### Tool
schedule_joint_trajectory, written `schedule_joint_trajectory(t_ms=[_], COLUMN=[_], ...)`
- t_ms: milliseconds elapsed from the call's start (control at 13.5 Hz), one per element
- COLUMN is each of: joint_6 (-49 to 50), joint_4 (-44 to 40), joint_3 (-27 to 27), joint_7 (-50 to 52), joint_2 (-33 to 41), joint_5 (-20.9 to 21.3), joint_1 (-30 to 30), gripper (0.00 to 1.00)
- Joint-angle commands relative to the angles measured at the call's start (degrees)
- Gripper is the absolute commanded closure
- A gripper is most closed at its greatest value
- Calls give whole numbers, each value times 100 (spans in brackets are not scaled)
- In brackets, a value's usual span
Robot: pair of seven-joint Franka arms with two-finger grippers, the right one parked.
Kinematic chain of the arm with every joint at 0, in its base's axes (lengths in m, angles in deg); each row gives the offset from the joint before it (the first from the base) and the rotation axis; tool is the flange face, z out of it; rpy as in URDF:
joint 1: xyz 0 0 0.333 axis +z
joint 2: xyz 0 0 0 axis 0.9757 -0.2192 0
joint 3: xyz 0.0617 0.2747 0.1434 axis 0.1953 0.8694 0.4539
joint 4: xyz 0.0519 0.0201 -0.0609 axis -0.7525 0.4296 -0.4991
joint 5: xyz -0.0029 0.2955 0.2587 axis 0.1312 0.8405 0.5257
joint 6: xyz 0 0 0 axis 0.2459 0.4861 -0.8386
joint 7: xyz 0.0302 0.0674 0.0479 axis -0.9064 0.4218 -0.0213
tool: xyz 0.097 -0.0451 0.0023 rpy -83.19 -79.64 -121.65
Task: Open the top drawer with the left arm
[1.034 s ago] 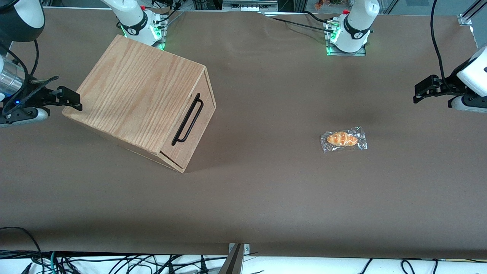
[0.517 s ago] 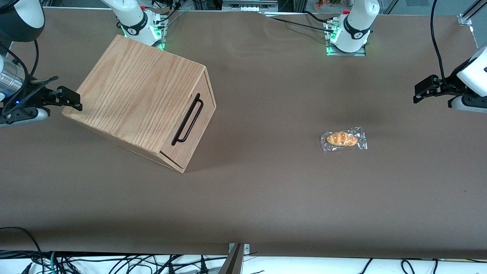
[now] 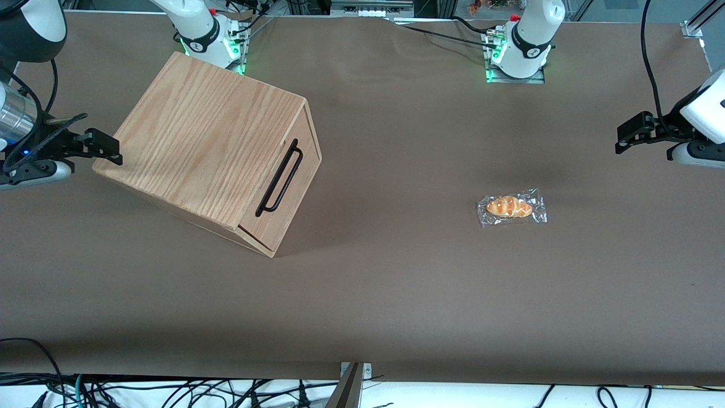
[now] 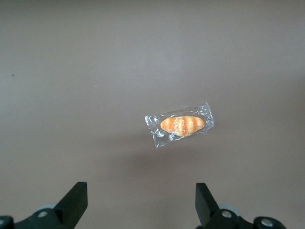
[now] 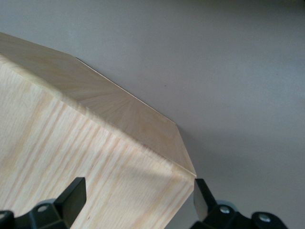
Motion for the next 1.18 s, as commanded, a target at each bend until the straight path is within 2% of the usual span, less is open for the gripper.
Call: schedule_joint_trajectory(t_ms=[0,887,1108], joint_6=[-19,68,68], joint_4=[-21,-21,-12], joint_3=[15,6,-20], joint_7=[-147,-24,205], joint_2=[7,-63,-256], joint_5=[86,77,-440], joint_1=[-14,-67,-93], gripper=[0,0,0])
